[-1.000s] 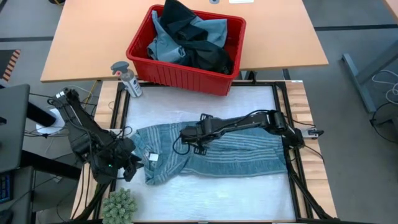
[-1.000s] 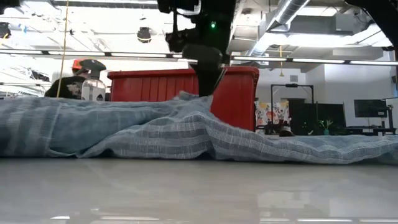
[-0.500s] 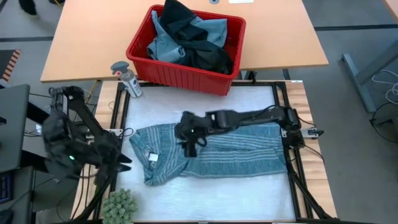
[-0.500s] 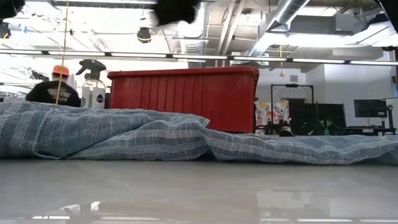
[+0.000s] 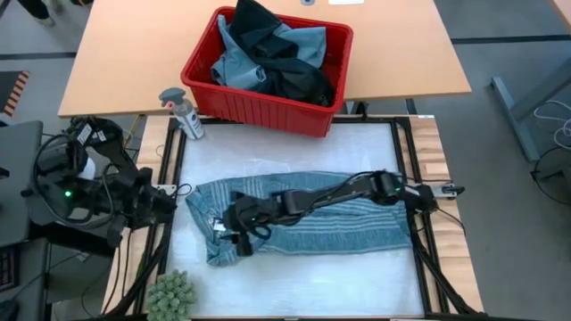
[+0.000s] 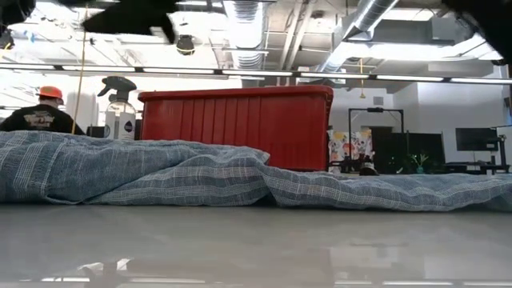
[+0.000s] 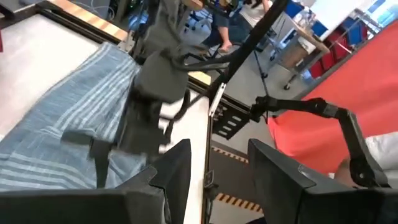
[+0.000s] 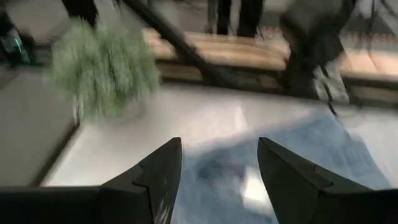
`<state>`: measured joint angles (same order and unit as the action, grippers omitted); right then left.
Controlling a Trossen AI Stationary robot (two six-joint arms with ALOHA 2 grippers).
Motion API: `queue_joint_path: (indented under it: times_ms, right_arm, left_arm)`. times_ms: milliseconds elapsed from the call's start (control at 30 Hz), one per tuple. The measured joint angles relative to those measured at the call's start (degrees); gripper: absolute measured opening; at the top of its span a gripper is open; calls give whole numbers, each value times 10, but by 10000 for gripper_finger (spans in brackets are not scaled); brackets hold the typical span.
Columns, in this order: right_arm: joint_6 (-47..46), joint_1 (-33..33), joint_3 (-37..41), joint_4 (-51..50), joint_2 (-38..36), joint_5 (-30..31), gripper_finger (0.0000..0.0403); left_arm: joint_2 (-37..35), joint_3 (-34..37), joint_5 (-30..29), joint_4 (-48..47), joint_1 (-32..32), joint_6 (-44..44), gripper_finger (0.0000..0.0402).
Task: Fold Laundry from Bin
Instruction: Fold the light blue shirt
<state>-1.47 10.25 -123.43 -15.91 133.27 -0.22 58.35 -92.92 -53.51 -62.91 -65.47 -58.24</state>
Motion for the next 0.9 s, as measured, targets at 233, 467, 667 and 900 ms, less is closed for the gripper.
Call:
queue_joint_path:
  times_ms: [233,467,667,900]
  right_arm:
    - [1,6,-106,-46,79,-47,234]
    - [13,-6,-100,-276,49,-109,234]
    - [90,-37,-102,-480,-25,-100,234]
    - [110,-90,-101,-584,-94,-96,234]
  left_arm:
    - [17,15,2,-134,2,-131,147]
    - [66,104,253,-265,2,-328,147]
    - [89,241,246,-144,14,-289,147]
    - [117,364,306,58,112,-119,134]
